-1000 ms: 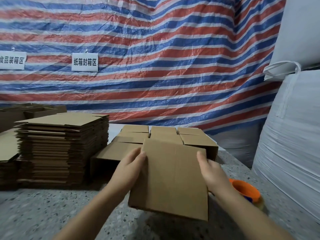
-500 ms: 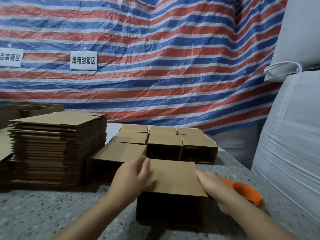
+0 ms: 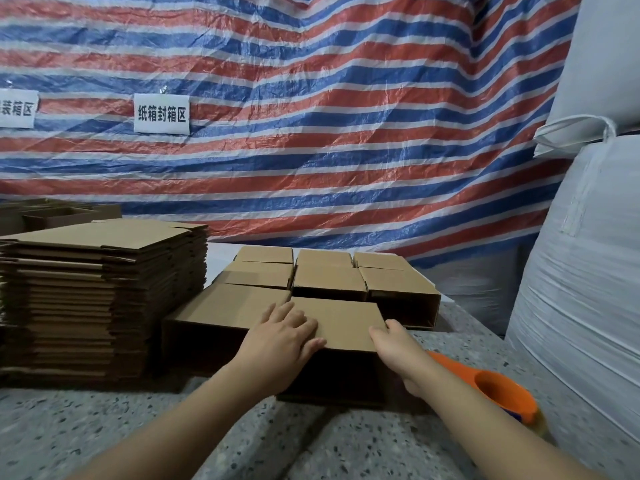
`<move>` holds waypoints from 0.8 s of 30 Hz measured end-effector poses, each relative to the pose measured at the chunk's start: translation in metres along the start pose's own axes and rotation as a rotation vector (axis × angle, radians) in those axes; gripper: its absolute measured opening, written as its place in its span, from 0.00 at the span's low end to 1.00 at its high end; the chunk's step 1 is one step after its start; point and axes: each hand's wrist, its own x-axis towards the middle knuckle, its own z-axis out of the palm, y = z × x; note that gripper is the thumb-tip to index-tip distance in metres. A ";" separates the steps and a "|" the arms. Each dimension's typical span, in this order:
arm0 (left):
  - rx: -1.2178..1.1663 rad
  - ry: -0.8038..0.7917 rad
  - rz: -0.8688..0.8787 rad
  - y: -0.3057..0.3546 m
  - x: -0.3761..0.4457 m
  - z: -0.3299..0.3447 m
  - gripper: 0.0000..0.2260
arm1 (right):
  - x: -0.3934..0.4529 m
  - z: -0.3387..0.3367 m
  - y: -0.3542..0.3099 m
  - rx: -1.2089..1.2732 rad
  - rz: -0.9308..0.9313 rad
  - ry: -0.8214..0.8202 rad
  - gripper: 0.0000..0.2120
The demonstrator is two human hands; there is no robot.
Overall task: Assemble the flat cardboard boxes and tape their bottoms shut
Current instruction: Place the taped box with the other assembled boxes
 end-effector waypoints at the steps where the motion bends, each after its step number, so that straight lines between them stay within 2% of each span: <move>1: 0.004 -0.006 -0.009 -0.002 0.006 0.003 0.23 | 0.007 0.002 -0.001 -0.006 -0.001 0.008 0.23; 4: -0.006 0.002 -0.028 -0.009 0.017 0.012 0.22 | 0.023 0.008 -0.003 -0.024 0.000 0.029 0.26; 11: -0.062 0.097 -0.068 -0.009 0.031 0.027 0.19 | 0.047 0.014 -0.002 -0.007 -0.017 0.052 0.23; 14: -0.093 0.121 -0.085 -0.007 0.033 0.030 0.19 | 0.053 0.014 -0.003 -0.015 -0.004 0.052 0.26; 20: -0.133 0.136 -0.107 -0.006 0.032 0.026 0.18 | 0.056 0.013 -0.005 -0.048 -0.006 0.067 0.26; 24: -0.156 0.222 -0.105 -0.008 0.030 0.012 0.20 | 0.056 0.010 -0.007 -0.075 0.009 0.053 0.27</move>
